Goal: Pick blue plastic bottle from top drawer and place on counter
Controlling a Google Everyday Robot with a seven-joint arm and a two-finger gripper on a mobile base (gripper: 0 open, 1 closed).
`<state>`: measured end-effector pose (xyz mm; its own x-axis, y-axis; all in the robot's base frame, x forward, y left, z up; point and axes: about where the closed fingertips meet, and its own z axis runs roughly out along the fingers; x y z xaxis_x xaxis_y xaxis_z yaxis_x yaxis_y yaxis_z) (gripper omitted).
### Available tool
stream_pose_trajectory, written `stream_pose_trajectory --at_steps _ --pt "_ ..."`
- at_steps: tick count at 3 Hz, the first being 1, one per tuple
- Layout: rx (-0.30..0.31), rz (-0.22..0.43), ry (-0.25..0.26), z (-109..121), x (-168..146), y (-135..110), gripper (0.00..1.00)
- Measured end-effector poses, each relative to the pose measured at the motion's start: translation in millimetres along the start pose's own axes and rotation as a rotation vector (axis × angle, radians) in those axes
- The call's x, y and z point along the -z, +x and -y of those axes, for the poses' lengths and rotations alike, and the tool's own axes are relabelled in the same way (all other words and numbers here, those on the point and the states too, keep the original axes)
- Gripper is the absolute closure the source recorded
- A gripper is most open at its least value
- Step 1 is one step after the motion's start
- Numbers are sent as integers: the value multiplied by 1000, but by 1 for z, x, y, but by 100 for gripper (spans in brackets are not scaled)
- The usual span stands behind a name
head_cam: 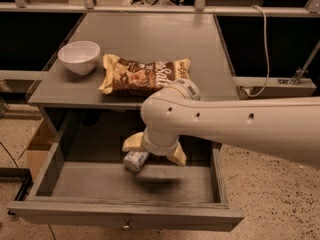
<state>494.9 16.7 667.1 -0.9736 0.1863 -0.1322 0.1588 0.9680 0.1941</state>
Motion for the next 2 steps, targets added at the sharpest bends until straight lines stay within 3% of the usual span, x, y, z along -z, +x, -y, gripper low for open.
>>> stream_pose_trajectory --at_steps 1,2 --pt "4 1 0 -4 -2 0 0" --pt "42 3 -4 -41 -24 -1 0"
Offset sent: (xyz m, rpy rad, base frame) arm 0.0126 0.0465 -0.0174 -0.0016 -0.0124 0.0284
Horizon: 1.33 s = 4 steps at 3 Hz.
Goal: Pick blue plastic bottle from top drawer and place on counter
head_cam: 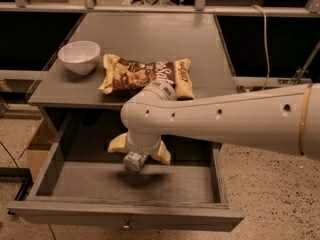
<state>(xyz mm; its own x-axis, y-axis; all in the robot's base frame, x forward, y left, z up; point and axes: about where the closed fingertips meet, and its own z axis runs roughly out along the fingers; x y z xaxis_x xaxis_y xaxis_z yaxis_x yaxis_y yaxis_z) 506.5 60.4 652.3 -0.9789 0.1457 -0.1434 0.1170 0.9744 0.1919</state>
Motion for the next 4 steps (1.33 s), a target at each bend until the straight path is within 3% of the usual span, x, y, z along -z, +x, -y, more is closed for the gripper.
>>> stream_pose_trajectory --at_steps 1,2,3,4 --pt "0 0 0 0 0 0 0" --pt "21 -10 -1 -23 -20 -7 0" --pt "26 -15 -3 -22 -21 -7 0" --pt "-15 -18 11 -16 -41 -28 0"
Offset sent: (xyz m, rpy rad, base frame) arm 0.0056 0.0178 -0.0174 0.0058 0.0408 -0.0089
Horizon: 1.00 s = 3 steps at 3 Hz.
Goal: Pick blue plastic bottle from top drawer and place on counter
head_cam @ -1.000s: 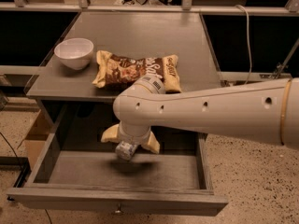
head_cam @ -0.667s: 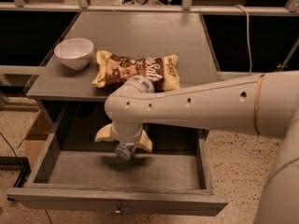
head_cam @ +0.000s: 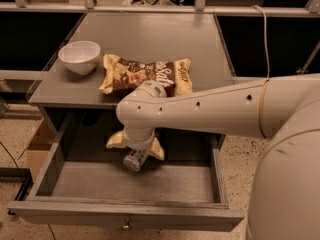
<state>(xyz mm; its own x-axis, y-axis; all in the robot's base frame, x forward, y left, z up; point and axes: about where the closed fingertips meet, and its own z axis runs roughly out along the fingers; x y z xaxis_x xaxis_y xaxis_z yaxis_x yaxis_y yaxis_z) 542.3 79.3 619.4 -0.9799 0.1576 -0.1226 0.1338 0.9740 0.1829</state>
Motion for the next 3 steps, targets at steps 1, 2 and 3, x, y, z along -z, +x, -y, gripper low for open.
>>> stream_pose_trajectory --at_steps 1,2,3 --pt "10 -1 1 0 0 1 3" --pt "10 -1 1 0 0 1 25" --pt "10 -1 1 0 0 1 49"
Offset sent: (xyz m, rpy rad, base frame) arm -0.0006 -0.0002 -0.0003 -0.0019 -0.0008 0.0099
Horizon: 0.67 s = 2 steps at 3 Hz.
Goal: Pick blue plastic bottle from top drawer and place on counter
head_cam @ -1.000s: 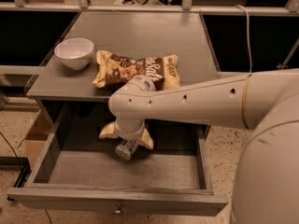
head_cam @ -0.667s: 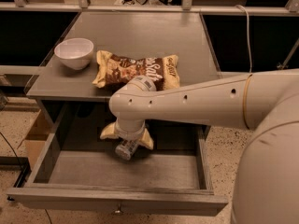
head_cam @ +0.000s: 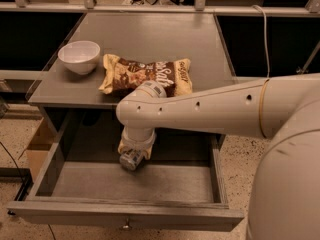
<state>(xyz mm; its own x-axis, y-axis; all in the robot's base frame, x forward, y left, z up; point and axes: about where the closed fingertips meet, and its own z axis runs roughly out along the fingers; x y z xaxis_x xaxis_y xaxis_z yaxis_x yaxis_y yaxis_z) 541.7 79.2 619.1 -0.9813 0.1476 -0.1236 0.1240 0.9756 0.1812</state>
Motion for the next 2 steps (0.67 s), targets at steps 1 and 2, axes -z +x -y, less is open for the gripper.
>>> stream_pose_trajectory --at_steps 1,2 --pt "0 0 0 0 0 0 72" --pt "0 0 0 0 0 0 96"
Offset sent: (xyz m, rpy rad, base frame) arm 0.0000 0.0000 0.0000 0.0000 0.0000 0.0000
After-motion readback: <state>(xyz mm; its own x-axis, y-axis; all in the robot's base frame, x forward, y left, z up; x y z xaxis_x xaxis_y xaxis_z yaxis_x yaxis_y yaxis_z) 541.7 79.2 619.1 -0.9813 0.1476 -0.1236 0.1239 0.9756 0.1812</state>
